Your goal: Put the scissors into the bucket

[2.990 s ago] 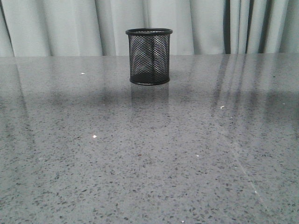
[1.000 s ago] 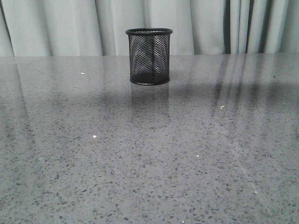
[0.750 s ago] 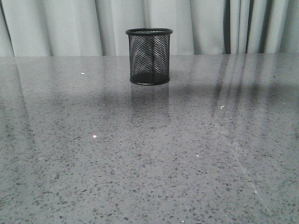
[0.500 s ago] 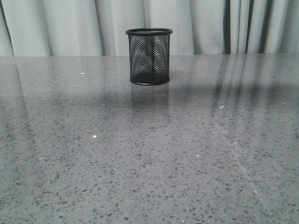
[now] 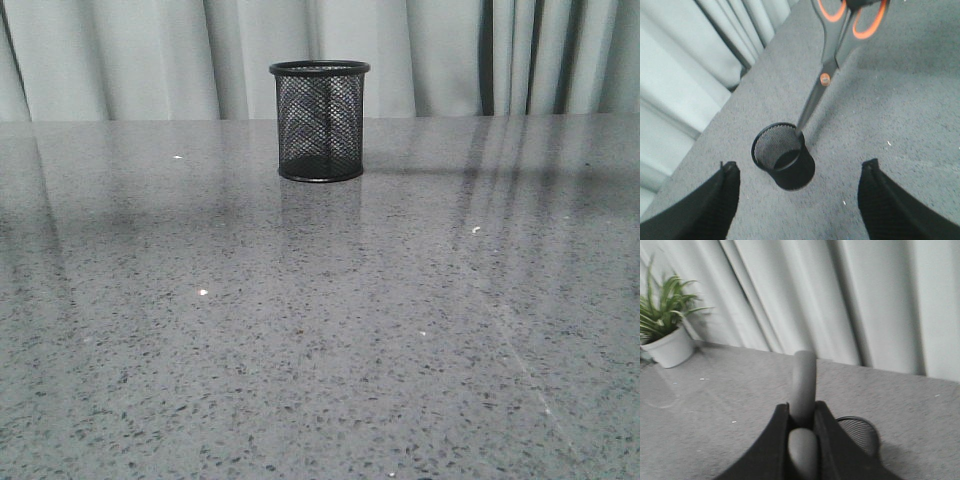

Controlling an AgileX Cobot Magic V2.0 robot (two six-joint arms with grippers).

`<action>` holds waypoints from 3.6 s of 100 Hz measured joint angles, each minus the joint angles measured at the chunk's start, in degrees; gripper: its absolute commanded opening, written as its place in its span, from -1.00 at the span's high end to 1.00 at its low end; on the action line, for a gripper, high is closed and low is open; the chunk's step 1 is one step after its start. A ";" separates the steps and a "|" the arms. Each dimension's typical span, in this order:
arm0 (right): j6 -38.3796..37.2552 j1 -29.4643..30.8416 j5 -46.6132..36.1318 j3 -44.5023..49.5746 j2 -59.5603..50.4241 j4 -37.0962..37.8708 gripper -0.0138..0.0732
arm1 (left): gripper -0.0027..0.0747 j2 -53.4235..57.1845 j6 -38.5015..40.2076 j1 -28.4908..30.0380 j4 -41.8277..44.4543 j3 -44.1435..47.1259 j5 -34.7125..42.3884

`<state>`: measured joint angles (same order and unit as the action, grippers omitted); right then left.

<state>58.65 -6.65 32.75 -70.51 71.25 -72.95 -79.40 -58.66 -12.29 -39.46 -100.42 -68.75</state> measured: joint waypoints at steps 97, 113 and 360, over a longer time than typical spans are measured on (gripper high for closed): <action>0.00 -7.32 -3.24 -13.19 22.29 17.21 0.81 | -0.10 1.03 0.40 3.64 -0.99 0.00 -3.45; 0.00 -7.32 -3.24 -13.19 23.29 17.25 0.73 | -0.10 1.03 0.40 3.64 -0.99 0.00 -3.45; -9.26 -7.32 -28.36 59.95 -65.25 20.37 0.79 | 0.98 79.57 11.01 3.64 -8.32 89.19 56.79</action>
<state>49.38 -13.97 4.39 -10.56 6.00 -52.58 0.17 -47.65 -8.64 -47.78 -11.23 -11.96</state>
